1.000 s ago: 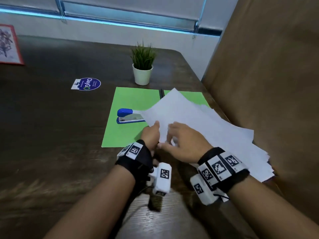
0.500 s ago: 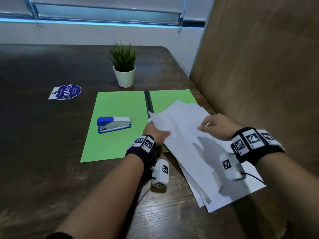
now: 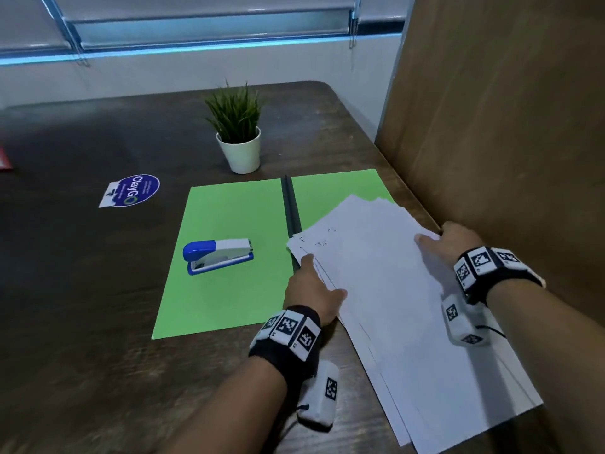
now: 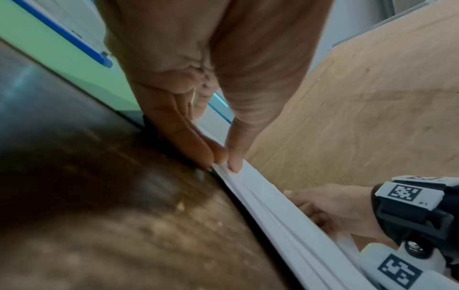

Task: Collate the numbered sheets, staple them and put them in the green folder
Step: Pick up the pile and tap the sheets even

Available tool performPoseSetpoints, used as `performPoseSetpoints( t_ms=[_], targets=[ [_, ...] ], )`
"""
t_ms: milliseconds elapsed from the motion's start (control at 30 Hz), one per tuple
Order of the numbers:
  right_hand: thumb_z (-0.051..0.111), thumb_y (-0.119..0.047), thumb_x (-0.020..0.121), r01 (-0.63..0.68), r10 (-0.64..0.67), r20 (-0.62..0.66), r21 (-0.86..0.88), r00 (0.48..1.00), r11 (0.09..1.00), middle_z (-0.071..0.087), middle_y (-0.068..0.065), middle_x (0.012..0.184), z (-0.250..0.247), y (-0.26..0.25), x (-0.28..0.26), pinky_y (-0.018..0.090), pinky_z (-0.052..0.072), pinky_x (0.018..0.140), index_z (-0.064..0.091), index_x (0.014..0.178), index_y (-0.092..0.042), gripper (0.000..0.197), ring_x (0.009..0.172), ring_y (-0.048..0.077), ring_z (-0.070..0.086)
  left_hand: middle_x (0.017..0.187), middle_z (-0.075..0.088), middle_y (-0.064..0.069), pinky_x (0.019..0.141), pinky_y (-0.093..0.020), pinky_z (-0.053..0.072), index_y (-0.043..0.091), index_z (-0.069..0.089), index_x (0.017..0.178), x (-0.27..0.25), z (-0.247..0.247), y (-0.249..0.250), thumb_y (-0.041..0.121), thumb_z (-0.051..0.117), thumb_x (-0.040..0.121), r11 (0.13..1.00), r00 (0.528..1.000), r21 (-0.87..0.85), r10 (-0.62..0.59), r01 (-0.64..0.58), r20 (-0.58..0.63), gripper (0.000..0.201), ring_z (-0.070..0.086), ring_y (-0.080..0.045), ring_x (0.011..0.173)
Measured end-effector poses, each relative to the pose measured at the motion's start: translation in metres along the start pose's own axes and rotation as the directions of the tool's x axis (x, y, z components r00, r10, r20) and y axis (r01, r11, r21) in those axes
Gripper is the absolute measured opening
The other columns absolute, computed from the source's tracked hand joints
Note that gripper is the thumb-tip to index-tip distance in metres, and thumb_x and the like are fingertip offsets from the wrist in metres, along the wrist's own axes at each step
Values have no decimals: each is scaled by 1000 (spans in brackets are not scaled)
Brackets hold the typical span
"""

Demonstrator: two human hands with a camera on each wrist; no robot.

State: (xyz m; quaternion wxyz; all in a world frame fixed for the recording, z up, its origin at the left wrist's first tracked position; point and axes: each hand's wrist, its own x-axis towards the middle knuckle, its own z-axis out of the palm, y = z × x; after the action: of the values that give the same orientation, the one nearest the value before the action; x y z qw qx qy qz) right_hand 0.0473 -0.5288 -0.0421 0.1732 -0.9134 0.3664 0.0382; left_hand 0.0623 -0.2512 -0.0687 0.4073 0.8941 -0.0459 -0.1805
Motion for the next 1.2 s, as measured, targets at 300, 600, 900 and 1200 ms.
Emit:
performPoseSetpoints(
  t_ms=[300, 600, 900, 1200],
  targets=[
    [53, -81, 63, 71, -69, 18, -127, 997, 989, 67, 8, 99, -4, -17, -4, 32, 45, 69, 57, 86, -17, 68, 86, 31, 63, 123, 64, -9, 95, -28, 50, 16, 32, 151, -3, -2, -3, 22, 74, 85, 991, 999, -121, -50, 51, 7, 78, 62, -26, 113],
    [81, -67, 61, -88, 62, 248, 97, 967, 991, 52, 3, 69, -15, -9, -8, 30, 35, 52, 54, 71, -9, 65, 61, 20, 50, 116, 64, -19, 65, -33, 59, 17, 41, 144, -1, 3, -7, 8, 69, 87, 957, 997, -281, -72, 70, 3, 64, 70, -30, 68],
    [86, -62, 56, -54, 39, 156, 98, 987, 994, 58, 0, 86, -12, -16, -17, 30, 37, 55, 51, 87, -16, 66, 75, 18, 57, 82, 57, -3, 75, -42, 62, 16, 45, 140, 1, 4, -9, 7, 70, 86, 945, 997, -320, -76, 76, 11, 60, 73, -36, 85],
    [87, -48, 66, -126, 46, 236, 337, 971, 933, 68, 9, 87, -25, -7, -12, 31, 42, 57, 68, 91, -5, 53, 74, 23, 62, 70, 51, 6, 57, -27, 52, 12, 47, 138, 0, 1, -10, 4, 69, 88, 945, 997, -322, -70, 58, -24, 56, 72, -32, 79]
  ],
)
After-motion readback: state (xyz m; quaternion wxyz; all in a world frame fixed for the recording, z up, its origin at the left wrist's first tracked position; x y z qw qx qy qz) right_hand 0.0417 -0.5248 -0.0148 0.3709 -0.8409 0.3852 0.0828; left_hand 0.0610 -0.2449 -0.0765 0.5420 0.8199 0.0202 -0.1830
